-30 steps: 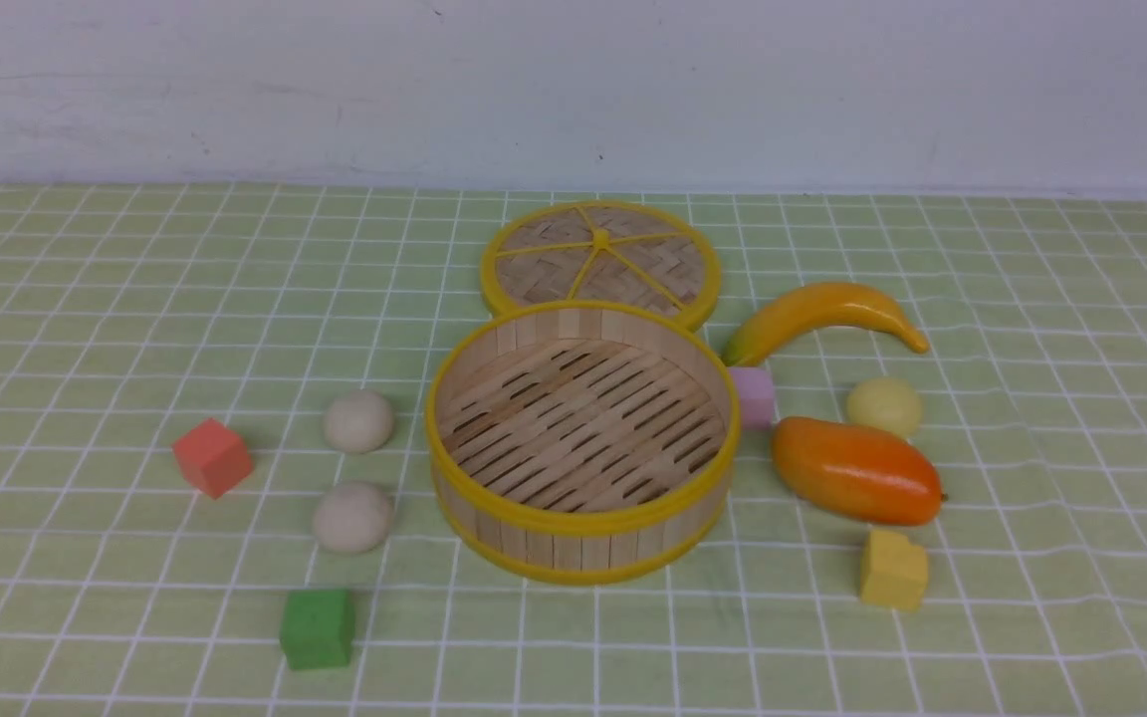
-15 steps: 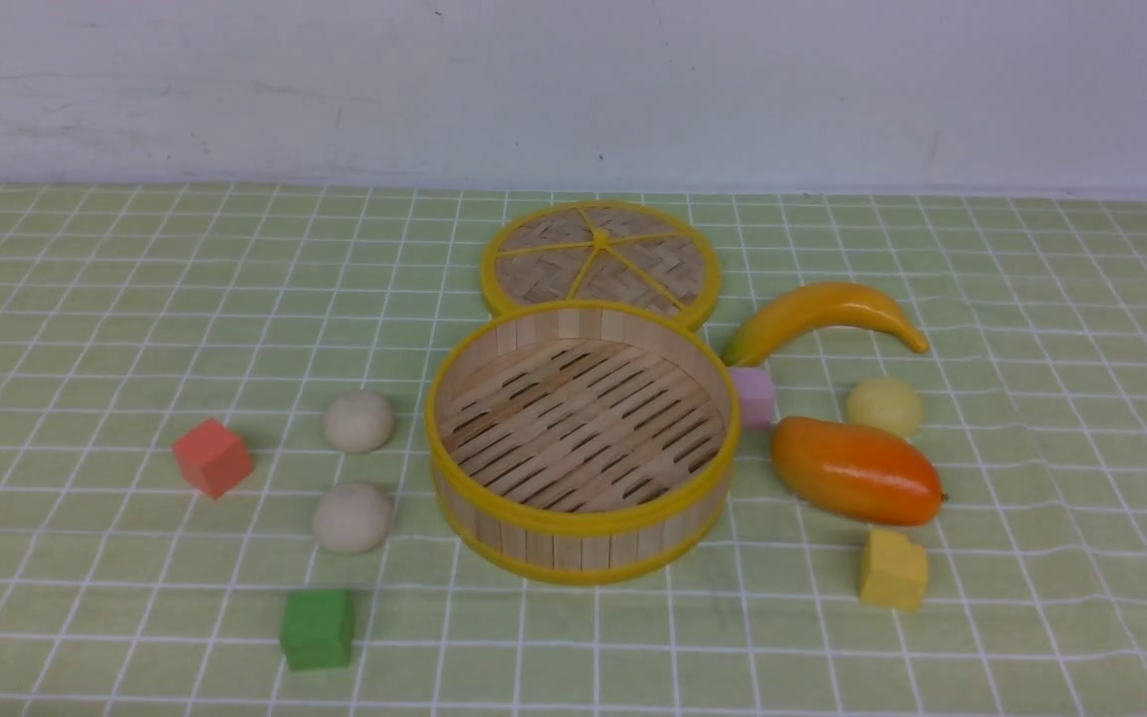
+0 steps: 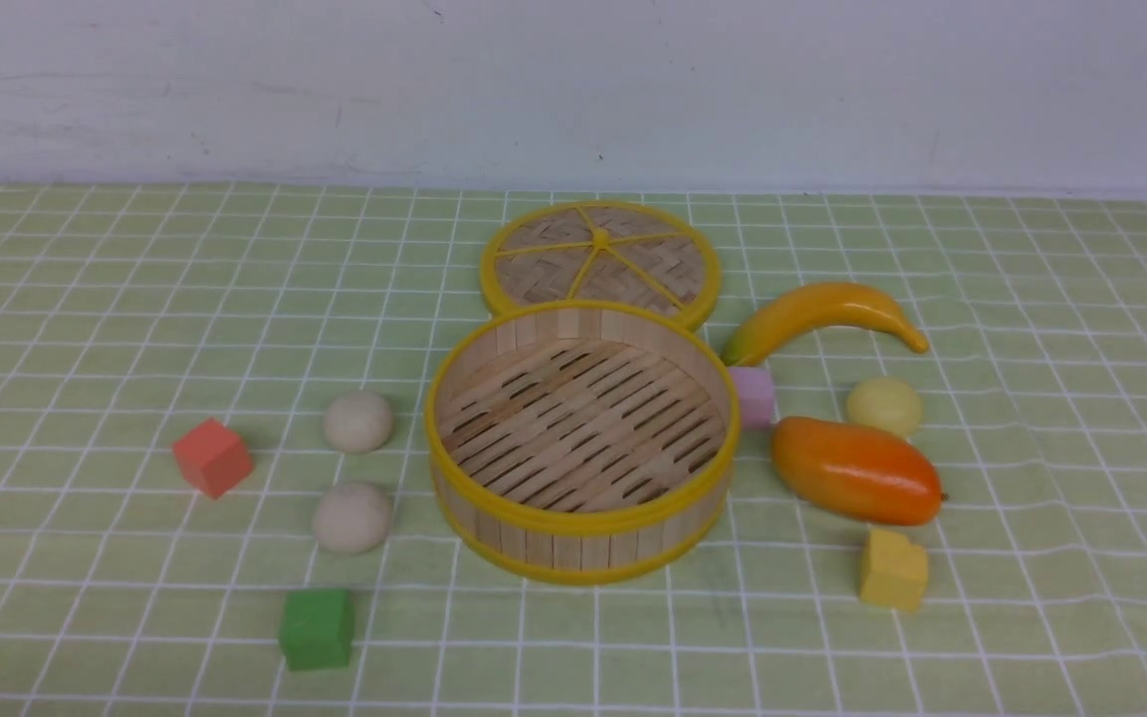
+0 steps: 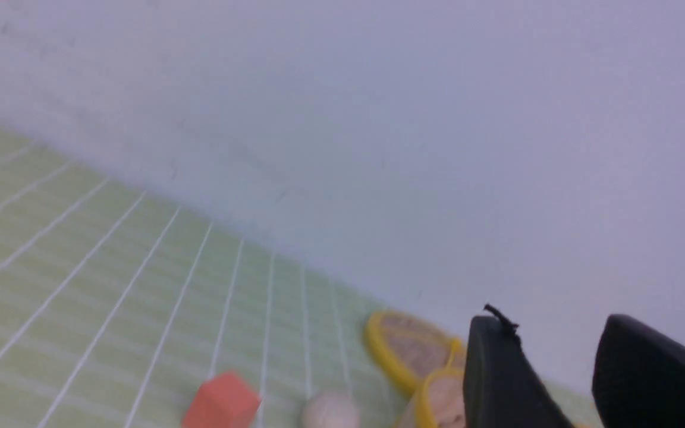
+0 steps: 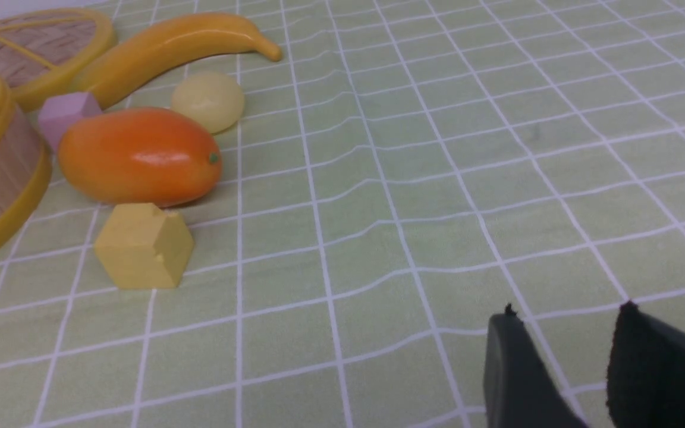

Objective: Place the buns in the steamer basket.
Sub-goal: Use the left arm to grab a steamed stuffed bun

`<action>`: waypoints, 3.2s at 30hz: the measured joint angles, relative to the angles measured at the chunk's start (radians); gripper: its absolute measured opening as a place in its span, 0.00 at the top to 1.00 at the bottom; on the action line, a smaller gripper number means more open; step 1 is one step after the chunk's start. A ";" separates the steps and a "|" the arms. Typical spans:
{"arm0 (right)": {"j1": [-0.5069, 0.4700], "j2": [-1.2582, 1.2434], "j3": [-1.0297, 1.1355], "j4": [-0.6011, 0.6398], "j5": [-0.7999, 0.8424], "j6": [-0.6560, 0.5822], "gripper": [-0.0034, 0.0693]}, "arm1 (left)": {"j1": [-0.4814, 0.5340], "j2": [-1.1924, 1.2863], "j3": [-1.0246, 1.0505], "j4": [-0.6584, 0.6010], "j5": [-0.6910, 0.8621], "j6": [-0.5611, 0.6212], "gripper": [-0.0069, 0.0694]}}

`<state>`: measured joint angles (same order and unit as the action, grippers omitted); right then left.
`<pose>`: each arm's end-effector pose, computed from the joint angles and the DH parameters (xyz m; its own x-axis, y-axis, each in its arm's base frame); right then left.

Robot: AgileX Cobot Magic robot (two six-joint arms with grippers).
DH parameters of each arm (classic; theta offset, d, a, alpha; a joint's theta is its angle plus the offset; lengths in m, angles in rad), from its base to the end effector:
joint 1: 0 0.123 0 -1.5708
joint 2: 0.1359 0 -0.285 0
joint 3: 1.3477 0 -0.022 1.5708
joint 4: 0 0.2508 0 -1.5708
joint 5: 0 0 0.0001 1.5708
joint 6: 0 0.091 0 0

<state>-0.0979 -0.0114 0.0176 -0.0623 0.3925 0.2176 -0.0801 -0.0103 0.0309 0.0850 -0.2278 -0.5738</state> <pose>0.0515 -0.0072 0.1727 -0.2813 0.1877 -0.9411 0.1672 0.9753 0.1445 0.0528 -0.0060 0.2236 0.2080 -0.4896 -0.8467 0.2227 0.8667 -0.4464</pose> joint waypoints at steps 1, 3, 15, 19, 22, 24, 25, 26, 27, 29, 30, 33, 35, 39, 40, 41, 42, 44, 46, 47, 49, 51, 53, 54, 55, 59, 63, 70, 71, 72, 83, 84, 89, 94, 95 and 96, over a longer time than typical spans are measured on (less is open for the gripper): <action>0.000 0.000 0.000 0.000 0.000 0.000 0.62 | 0.000 0.000 -0.002 0.001 -0.028 0.000 0.60; 0.000 0.000 0.000 0.000 0.000 0.000 0.62 | 0.000 0.000 -0.036 0.002 -0.037 0.002 0.60; 0.000 0.000 0.000 0.000 0.000 0.000 0.62 | 0.000 0.275 -0.622 -0.007 0.247 -0.056 0.60; 0.000 0.000 0.000 0.000 0.000 0.000 0.62 | 0.000 0.455 -0.770 -0.005 0.428 -0.090 0.60; 0.000 0.000 0.000 0.000 0.000 0.000 0.62 | 0.000 0.525 -0.788 0.011 0.459 -0.094 0.60; 0.000 0.000 0.000 0.000 0.000 0.000 0.62 | 0.000 0.617 -0.790 0.052 0.484 -0.097 0.60; 0.000 0.000 0.000 0.000 0.000 0.000 0.62 | 0.000 0.643 -0.790 0.061 0.489 -0.099 0.60; 0.000 0.000 0.000 0.000 0.000 0.000 0.62 | 0.000 0.678 -0.790 0.067 0.492 -0.101 0.60; 0.000 0.000 0.000 0.000 0.000 0.000 0.62 | 0.000 0.715 -0.790 0.066 0.494 -0.101 0.60; 0.000 0.000 0.000 0.000 0.000 0.000 0.62 | 0.000 0.783 -0.790 0.066 0.498 -0.101 0.60; 0.000 0.000 0.000 0.000 0.000 0.000 0.62 | 0.000 0.807 -0.790 0.064 0.500 -0.101 0.60; 0.000 0.000 0.000 0.000 0.000 0.000 0.62 | 0.000 0.944 -0.790 0.044 0.482 -0.102 0.60; 0.000 0.000 0.000 0.000 0.000 0.000 0.62 | 0.000 1.026 -0.791 0.033 0.454 -0.104 0.60; 0.000 0.000 0.000 0.000 0.000 0.000 0.62 | 0.000 1.207 -0.811 0.024 0.437 -0.104 0.60; 0.000 0.000 0.000 0.000 0.000 0.000 0.62 | 0.000 1.254 -0.829 0.021 0.450 -0.104 0.60; 0.000 0.000 0.000 0.000 0.000 0.000 0.62 | 0.000 1.310 -0.860 0.014 0.472 -0.104 0.60; 0.000 0.000 0.000 0.000 0.000 0.000 0.62 | 0.000 1.347 -0.886 0.008 0.502 -0.104 0.60; 0.000 0.000 0.000 0.000 0.000 0.000 0.62 | 0.000 1.425 -0.957 -0.004 0.573 -0.104 0.60; 0.000 0.000 0.000 0.000 0.000 0.000 0.62 | -0.009 1.504 -1.047 -0.013 0.665 -0.089 0.60; 0.000 0.000 0.000 0.000 0.000 0.000 0.62 | -0.017 1.541 -1.095 -0.014 0.709 -0.069 0.60; 0.000 0.000 0.000 0.000 0.000 0.000 0.62 | -0.036 1.595 -1.170 -0.015 0.772 -0.024 0.60; 0.000 0.000 0.000 0.000 0.000 0.000 0.62 | -0.077 1.664 -1.267 -0.015 0.833 0.044 0.60; 0.000 0.000 0.000 0.000 0.000 0.000 0.62 | -0.114 1.719 -1.331 -0.016 0.870 0.086 0.60; 0.000 0.000 0.000 0.000 0.000 0.000 0.62 | -0.133 1.749 -1.376 -0.018 0.886 0.101 0.60; 0.000 0.000 0.000 0.000 0.000 0.000 0.62 | -0.140 1.760 -1.389 -0.018 0.889 0.105 0.60; 0.000 0.000 0.000 0.000 0.000 0.000 0.62 | -0.178 1.883 -1.507 -0.017 0.918 0.114 0.60; 0.000 0.000 0.000 0.000 0.000 0.000 0.62 | -0.178 1.947 -1.548 -0.010 0.914 0.074 0.60; 0.000 0.000 0.000 0.000 0.000 0.000 0.62 | -0.178 2.015 -1.554 -0.002 0.865 0.056 0.60; 0.000 0.000 0.000 0.000 0.000 0.000 0.62 | -0.178 2.016 -1.554 -0.002 0.862 0.056 0.60; 0.000 0.000 0.000 0.000 0.000 0.000 0.62 | -0.178 2.027 -1.554 0.000 0.847 0.056 0.60; 0.000 0.000 0.000 0.000 0.000 0.000 0.62 | -0.178 2.074 -1.557 0.009 0.825 0.056 0.66; 0.000 0.000 0.000 0.000 0.000 0.000 0.62 | -0.178 2.077 -1.557 0.009 0.825 0.056 0.69; 0.000 0.000 0.000 0.000 0.000 0.000 0.62 | -0.178 2.082 -1.558 0.018 0.829 0.056 0.90; 0.000 0.000 0.000 0.000 0.000 0.000 0.62 | -0.178 2.056 -1.559 0.053 0.872 0.056 0.93; 0.000 0.000 0.000 0.000 0.000 0.000 0.62 | -0.178 2.041 -1.559 0.060 0.880 0.056 0.93; 0.000 0.000 0.000 0.000 0.000 0.000 0.62 | -0.178 2.024 -1.559 0.064 0.886 0.056 0.93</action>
<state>-0.0979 -0.0114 0.0176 -0.0623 0.3925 0.2176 -0.2583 2.0141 -1.5278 0.1491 0.6586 -0.5178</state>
